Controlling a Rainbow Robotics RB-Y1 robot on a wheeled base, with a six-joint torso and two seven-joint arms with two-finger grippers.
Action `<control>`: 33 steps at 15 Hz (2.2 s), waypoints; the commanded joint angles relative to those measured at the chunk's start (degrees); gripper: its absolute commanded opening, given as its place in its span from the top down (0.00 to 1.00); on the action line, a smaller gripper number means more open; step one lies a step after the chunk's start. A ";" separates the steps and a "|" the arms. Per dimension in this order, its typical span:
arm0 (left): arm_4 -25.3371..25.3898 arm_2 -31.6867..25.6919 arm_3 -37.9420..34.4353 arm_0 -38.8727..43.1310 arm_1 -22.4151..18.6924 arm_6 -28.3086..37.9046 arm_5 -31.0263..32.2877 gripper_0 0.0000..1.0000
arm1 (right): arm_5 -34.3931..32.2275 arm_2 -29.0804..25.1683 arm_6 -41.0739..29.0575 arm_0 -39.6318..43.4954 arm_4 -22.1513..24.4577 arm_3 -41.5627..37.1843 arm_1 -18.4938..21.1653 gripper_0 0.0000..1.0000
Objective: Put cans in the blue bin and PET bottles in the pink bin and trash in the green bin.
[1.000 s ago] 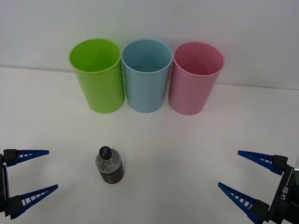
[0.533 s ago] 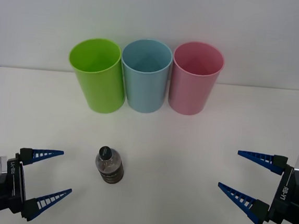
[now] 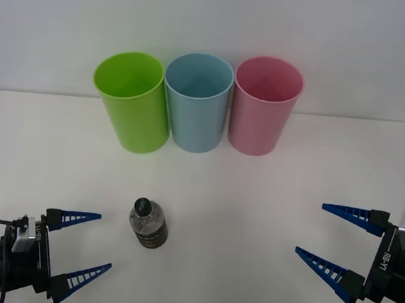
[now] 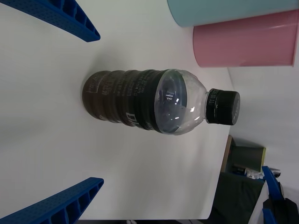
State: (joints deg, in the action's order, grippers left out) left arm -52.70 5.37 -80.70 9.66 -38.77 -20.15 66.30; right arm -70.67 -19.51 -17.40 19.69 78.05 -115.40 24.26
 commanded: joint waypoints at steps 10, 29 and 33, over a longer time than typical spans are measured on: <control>-1.09 11.06 0.19 -8.08 6.25 0.81 -13.83 0.00 | 0.00 0.00 0.00 0.00 0.00 0.00 0.00 0.00; -4.43 12.91 0.19 -10.89 8.36 5.03 -19.63 0.81 | 0.00 0.00 0.00 0.00 0.00 0.00 0.00 0.00; -3.64 13.00 0.19 -10.72 8.36 5.12 -18.75 0.93 | 0.00 0.00 0.00 0.00 0.00 0.00 0.00 0.00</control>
State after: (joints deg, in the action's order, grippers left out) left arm -56.57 18.31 -80.51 -1.13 -30.39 -15.03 47.27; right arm -70.67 -19.51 -17.40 19.69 78.05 -115.40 24.26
